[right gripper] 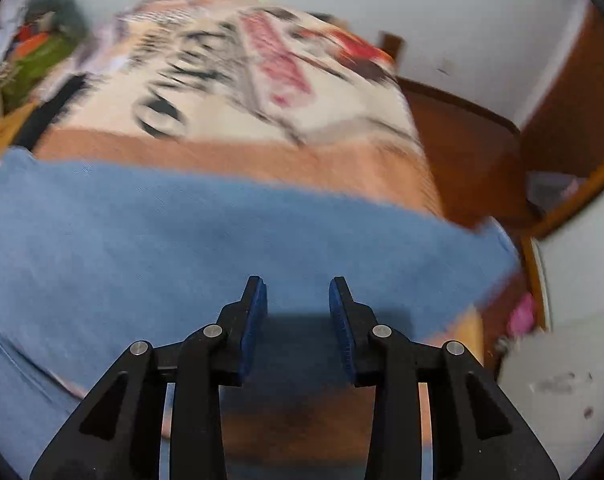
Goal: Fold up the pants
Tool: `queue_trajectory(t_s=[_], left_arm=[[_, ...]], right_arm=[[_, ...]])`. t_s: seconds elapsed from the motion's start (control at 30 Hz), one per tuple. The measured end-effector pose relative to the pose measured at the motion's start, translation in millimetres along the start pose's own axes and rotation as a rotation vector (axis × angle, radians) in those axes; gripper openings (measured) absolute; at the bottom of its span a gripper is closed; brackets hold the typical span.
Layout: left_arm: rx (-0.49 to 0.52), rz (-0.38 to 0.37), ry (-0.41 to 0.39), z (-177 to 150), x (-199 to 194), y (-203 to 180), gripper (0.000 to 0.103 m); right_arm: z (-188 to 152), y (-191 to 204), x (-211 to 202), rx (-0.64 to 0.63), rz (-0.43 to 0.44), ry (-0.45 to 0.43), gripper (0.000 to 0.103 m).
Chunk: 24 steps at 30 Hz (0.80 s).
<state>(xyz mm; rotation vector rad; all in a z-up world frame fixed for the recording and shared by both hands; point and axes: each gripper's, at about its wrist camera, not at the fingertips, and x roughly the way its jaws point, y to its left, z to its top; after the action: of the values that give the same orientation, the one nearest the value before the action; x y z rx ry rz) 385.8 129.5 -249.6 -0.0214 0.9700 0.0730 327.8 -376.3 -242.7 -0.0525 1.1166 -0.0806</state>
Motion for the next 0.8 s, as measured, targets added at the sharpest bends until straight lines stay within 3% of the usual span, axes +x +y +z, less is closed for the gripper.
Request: queue_trajectory(t_s=[0.1, 0.17, 0.33, 0.47, 0.6, 0.7, 0.8], left_arm=[[0.063, -0.024, -0.005, -17, -1, -30, 0.057], [0.096, -0.007, 0.017, -27, 7, -46, 0.057], [0.107, -0.007, 0.098, -39, 23, -57, 0.057], [0.038, -0.038, 0.078, -36, -7, -39, 0.057], [0.021, -0.018, 0.041, -49, -42, -20, 0.061], [0.006, -0.039, 0.061, -76, -59, -2, 0.063], [0.028, -0.034, 0.132, -111, -55, 6, 0.063]], right_arm=[[-35, -36, -10, 0.074, -0.024, 0.041, 0.034], [-60, -56, -9, 0.102, -0.099, 0.1, 0.034], [-77, -80, -45, 0.233, -0.035, 0.055, 0.034], [-72, -62, -90, 0.194, 0.023, -0.049, 0.037], [-81, -31, -115, 0.157, 0.082, -0.118, 0.049], [-99, -12, -126, 0.128, 0.148, -0.124, 0.05], [-117, 12, -119, 0.081, 0.178, -0.085, 0.05]])
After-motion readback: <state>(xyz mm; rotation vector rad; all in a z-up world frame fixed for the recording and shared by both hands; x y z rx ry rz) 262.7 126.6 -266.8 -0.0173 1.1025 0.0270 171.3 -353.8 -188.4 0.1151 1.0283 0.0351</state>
